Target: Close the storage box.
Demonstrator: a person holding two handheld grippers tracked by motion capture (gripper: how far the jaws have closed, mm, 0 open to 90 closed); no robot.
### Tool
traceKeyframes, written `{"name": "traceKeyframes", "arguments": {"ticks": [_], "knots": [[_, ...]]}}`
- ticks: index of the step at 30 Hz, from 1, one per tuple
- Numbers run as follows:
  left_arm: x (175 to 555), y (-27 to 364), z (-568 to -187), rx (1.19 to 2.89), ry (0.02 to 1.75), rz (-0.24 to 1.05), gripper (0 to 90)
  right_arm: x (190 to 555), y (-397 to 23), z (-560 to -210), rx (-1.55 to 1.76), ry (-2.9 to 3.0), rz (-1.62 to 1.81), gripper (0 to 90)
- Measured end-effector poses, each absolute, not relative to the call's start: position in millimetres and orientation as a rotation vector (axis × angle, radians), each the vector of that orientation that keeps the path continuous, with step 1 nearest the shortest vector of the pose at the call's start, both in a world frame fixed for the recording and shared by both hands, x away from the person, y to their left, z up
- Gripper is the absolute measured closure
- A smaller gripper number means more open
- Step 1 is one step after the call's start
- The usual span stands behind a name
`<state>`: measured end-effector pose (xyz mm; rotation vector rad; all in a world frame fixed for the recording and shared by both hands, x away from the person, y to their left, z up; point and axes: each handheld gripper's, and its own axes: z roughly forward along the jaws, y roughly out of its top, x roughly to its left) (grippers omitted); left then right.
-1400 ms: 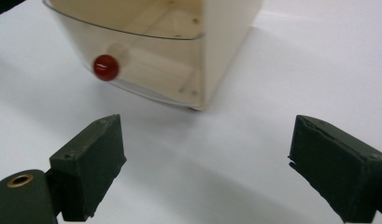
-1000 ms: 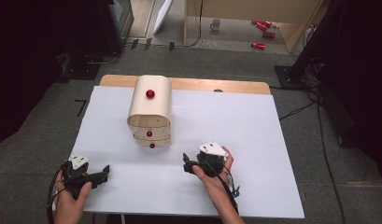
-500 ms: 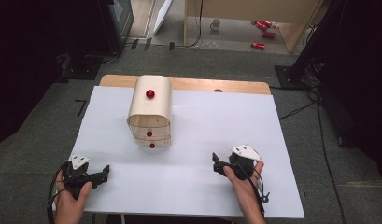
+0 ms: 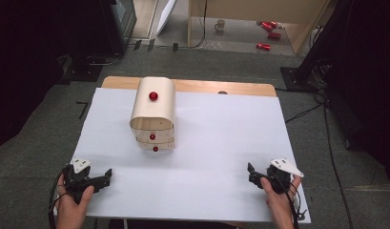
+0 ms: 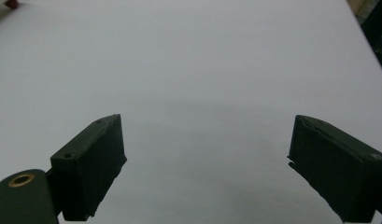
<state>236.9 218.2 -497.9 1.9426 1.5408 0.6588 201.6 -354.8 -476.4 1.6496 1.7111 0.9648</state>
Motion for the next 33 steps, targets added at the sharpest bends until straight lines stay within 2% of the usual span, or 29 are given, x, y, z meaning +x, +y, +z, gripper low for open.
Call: {"name": "traceKeyframes", "arguments": {"ticks": [12,17,33], "knots": [[237,218,-498,1.943,1.541,0.659,2.3,180,-408,-486,1.701,1.714,0.884,10.5],[237,218,-498,1.942,1.541,0.659,2.3,183,-407,-500,1.683,1.819,0.782,10.3],[237,218,-498,1.943,1.541,0.658,2.3,184,-407,-504,1.694,1.793,0.817,9.4]]}}
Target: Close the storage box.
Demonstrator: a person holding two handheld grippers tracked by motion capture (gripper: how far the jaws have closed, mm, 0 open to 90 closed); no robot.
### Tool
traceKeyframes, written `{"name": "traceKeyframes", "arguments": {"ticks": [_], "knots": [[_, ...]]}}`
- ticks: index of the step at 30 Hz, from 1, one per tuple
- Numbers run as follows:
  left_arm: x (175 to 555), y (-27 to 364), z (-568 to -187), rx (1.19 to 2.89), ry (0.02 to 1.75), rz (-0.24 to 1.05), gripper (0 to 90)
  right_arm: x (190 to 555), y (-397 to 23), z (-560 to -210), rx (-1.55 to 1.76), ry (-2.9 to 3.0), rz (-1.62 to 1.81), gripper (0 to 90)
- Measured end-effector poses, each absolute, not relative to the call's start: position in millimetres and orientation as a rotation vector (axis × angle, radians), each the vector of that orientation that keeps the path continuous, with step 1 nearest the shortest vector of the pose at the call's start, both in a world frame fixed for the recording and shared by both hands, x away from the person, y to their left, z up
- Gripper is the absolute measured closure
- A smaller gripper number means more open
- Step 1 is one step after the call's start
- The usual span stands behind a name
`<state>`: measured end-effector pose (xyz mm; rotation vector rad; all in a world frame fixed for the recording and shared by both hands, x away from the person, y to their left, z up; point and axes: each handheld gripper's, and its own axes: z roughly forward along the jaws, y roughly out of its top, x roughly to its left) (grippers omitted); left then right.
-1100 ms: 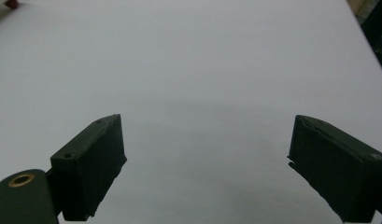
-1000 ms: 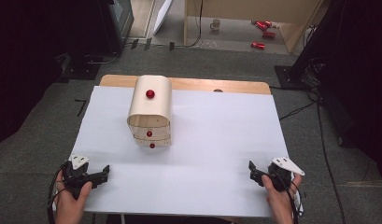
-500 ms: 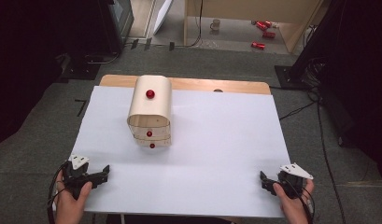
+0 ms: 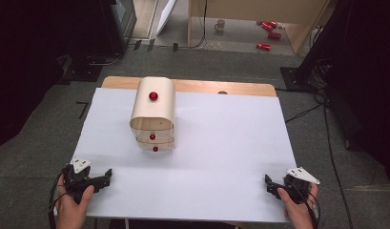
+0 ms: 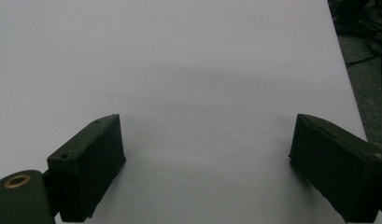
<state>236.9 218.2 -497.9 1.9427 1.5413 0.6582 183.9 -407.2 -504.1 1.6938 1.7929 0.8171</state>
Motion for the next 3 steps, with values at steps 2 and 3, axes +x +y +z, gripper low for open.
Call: {"name": "traceKeyframes", "arguments": {"ticks": [2,3], "knots": [[236.8,218.2,-497.8,1.943,1.541,0.658,2.3,183.7,-407.0,-504.1,1.696,1.791,0.817,9.4],[236.8,218.2,-497.8,1.943,1.541,0.658,2.3,183.6,-407.0,-504.1,1.697,1.791,0.817,9.4]]}}
